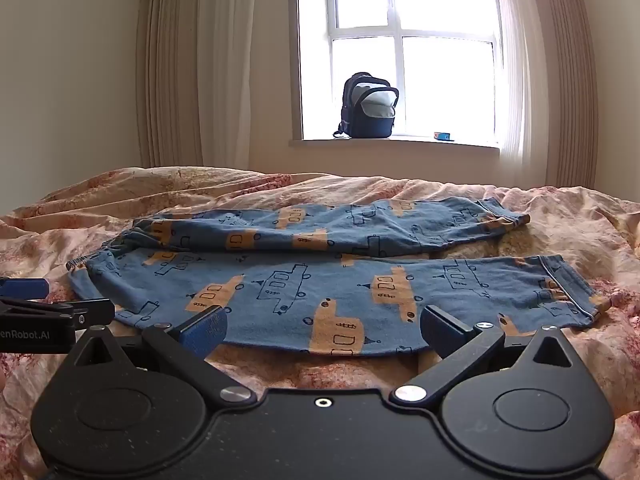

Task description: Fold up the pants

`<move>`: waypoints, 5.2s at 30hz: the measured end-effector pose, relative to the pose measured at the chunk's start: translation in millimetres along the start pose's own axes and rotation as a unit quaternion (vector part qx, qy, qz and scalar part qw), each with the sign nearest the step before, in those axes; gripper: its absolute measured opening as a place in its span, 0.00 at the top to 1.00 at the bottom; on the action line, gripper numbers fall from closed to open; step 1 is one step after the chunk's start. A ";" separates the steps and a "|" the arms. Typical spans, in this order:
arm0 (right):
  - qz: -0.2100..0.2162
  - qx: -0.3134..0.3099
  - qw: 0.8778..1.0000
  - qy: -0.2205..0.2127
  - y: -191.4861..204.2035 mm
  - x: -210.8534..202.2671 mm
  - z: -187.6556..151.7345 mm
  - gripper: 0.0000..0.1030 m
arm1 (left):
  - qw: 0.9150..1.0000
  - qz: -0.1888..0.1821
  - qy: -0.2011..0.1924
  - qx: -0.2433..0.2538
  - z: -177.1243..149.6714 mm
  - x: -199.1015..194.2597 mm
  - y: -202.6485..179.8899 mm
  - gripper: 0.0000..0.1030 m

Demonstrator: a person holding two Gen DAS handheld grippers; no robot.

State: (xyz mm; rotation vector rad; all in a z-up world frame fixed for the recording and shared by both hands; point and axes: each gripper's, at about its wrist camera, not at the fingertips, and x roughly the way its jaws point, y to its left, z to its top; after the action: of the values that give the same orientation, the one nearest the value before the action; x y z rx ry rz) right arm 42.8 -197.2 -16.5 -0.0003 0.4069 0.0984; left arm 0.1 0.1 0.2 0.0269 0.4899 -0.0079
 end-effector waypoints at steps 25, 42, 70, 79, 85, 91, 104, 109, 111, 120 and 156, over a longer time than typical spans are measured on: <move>-0.006 0.005 1.000 0.010 -1.2 1.7 -1.1 0.00 | 1.000 0.003 0.002 -0.001 -0.9 1.1 2.6 0.00; -0.006 0.006 1.000 0.011 -1.7 1.0 -1.7 0.00 | 1.000 0.002 0.002 0.000 -0.8 1.1 2.7 0.00; -0.006 0.005 1.000 0.013 -1.9 1.6 -1.9 0.00 | 1.000 0.003 0.003 0.001 -1.0 1.3 3.6 0.00; -0.006 0.006 1.000 0.013 -2.1 1.8 -2.1 0.00 | 1.000 0.003 0.003 0.001 -1.0 1.3 3.3 0.00; -0.006 0.006 1.000 0.013 -2.0 2.1 -2.0 0.00 | 1.000 0.003 0.004 0.000 -1.8 1.6 5.3 0.00; -0.006 0.005 1.000 0.013 -2.2 2.5 -4.0 0.00 | 1.000 0.003 0.007 0.000 -3.0 3.2 5.9 0.00; 0.065 -0.008 0.997 0.030 -22.9 54.5 34.0 0.00 | 0.993 -0.035 0.063 -0.089 56.7 58.9 43.0 0.00; 0.158 -0.023 0.985 0.062 -42.7 103.6 84.4 0.00 | 0.984 -0.106 0.081 -0.117 112.8 111.3 68.1 0.00; 0.179 -0.062 0.977 0.095 -44.0 125.0 111.5 0.00 | 0.979 -0.133 0.099 -0.117 132.7 140.1 77.4 0.00; 0.222 -0.288 0.918 0.159 -27.3 241.6 185.7 0.00 | 0.984 -0.145 0.104 0.001 188.6 265.4 86.6 0.00; 0.231 -0.346 0.900 0.131 -46.9 362.8 192.9 1.00 | 0.970 -0.099 0.116 0.189 226.6 302.1 91.1 0.99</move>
State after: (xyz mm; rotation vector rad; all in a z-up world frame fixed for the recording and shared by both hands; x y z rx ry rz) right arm 455.0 -205.4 16.3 -0.6294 0.6195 0.7186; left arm 374.5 84.5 60.1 0.3570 0.7176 -0.2968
